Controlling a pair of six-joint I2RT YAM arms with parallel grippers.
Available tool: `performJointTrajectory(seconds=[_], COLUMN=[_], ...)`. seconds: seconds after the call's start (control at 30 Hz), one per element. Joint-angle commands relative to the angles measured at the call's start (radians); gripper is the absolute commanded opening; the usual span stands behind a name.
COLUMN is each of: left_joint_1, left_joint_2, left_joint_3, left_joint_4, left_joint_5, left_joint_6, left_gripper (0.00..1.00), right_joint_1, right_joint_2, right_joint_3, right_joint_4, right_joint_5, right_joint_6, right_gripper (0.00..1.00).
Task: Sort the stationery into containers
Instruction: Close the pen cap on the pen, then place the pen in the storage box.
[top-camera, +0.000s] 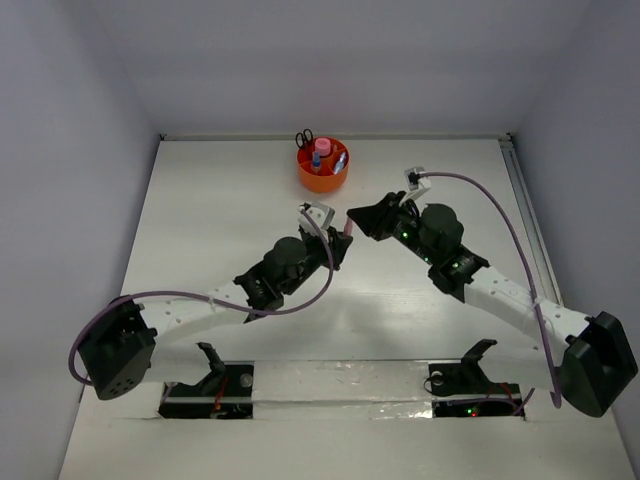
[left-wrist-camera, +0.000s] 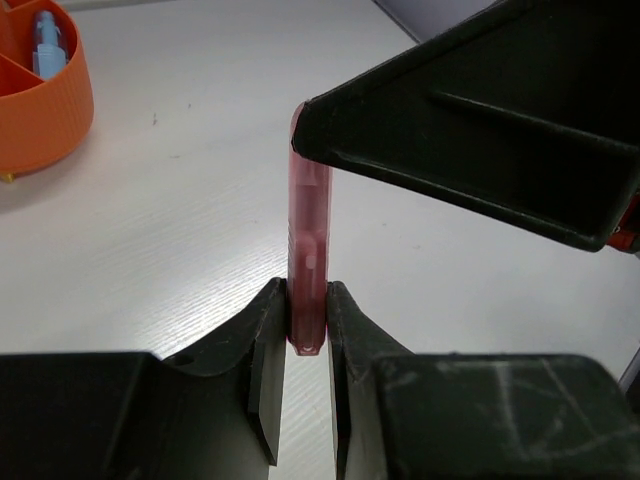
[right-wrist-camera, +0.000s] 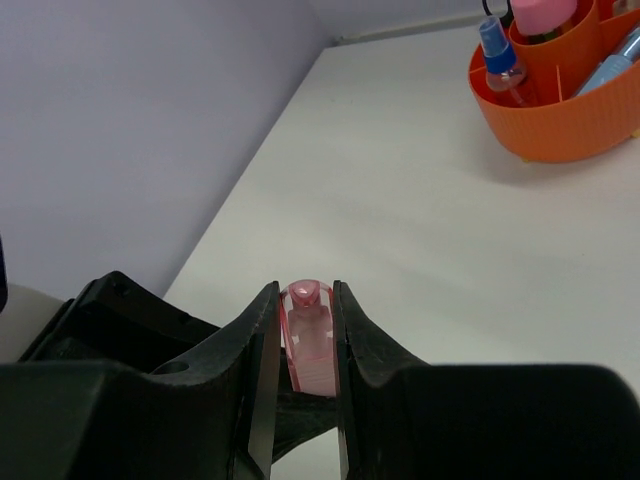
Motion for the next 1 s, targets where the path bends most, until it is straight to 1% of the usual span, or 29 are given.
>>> performJointTrajectory(seconds=[0.0, 0.13, 0.23, 0.33, 0.37, 0.4, 0.43, 0.47, 0.5, 0.53, 0.57, 0.6, 0.63, 0.7, 0.73, 0.77, 0.8, 0.83, 0.9, 0.97], left_joint_1=[0.080, 0.101, 0.101, 0.101, 0.101, 0.101, 0.101, 0.101, 0.101, 0.101, 0.101, 0.101, 0.101, 0.101, 0.101, 0.101, 0.101, 0.101, 0.092, 0.092], left_joint_2=[-0.063, -0.056, -0.056, -0.063, -0.067, -0.070, -0.077, -0.096, -0.109, -0.146, -0.168, -0.192, -0.214, -0.290, -0.315, -0.367, -0.393, -0.446, -0.496, -0.552], left_joint_3=[0.155, 0.204, 0.245, 0.239, 0.227, 0.191, 0.166, 0.108, 0.076, 0.045, 0.014, -0.041, -0.066, -0.127, -0.142, -0.158, -0.185, -0.198, -0.234, -0.254], left_joint_4=[0.199, 0.191, 0.173, 0.162, 0.161, 0.156, 0.154, 0.153, 0.142, 0.134, 0.124, 0.099, 0.090, 0.053, 0.042, 0.030, 0.003, -0.013, -0.056, -0.091], left_joint_5=[-0.058, -0.037, -0.024, 0.008, 0.017, 0.031, 0.052, 0.054, 0.054, 0.048, 0.040, 0.029, 0.016, 0.005, 0.002, 0.003, 0.000, -0.017, -0.029, -0.079], left_joint_6=[-0.002, 0.009, 0.021, -0.008, -0.021, -0.035, -0.063, -0.074, -0.084, -0.093, -0.109, -0.117, -0.123, -0.130, -0.130, -0.132, -0.127, -0.129, -0.126, -0.117], left_gripper=[0.00, 0.00, 0.00, 0.00, 0.00, 0.10, 0.17, 0.24, 0.38, 0.43, 0.47, 0.55, 0.60, 0.68, 0.75, 0.78, 0.82, 0.82, 0.82, 0.82], right_joint_1=[0.089, 0.126, 0.126, 0.126, 0.126, 0.115, 0.115, 0.083, 0.065, 0.046, 0.007, -0.015, -0.033, -0.076, -0.093, -0.105, -0.116, -0.130, -0.142, -0.156], right_joint_2=[0.035, 0.058, 0.063, 0.048, 0.045, 0.049, 0.057, 0.071, 0.113, 0.139, 0.169, 0.230, 0.261, 0.320, 0.381, 0.415, 0.449, 0.515, 0.578, 0.673], right_joint_3=[-0.103, -0.160, -0.201, -0.180, -0.156, -0.083, -0.044, -0.004, 0.042, 0.135, 0.180, 0.228, 0.321, 0.406, 0.442, 0.523, 0.558, 0.585, 0.656, 0.705], right_joint_4=[-0.090, -0.055, -0.035, -0.042, -0.058, -0.081, -0.082, -0.081, -0.081, -0.078, -0.067, -0.049, -0.046, -0.027, -0.023, -0.029, -0.026, -0.013, 0.014, 0.014], right_joint_5=[-0.125, -0.108, -0.090, -0.018, 0.045, 0.067, 0.086, 0.134, 0.140, 0.143, 0.146, 0.142, 0.134, 0.159, 0.159, 0.153, 0.159, 0.171, 0.194, 0.199], right_joint_6=[0.050, 0.078, 0.098, 0.099, 0.078, 0.061, 0.046, 0.018, 0.004, -0.008, -0.023, -0.028, -0.033, -0.053, -0.057, -0.062, -0.072, -0.088, -0.125, -0.135], right_gripper=[0.00, 0.00, 0.00, 0.00, 0.00, 0.00, 0.00, 0.00, 0.00, 0.00, 0.00, 0.00, 0.00, 0.00, 0.00, 0.00, 0.00, 0.00, 0.00, 0.00])
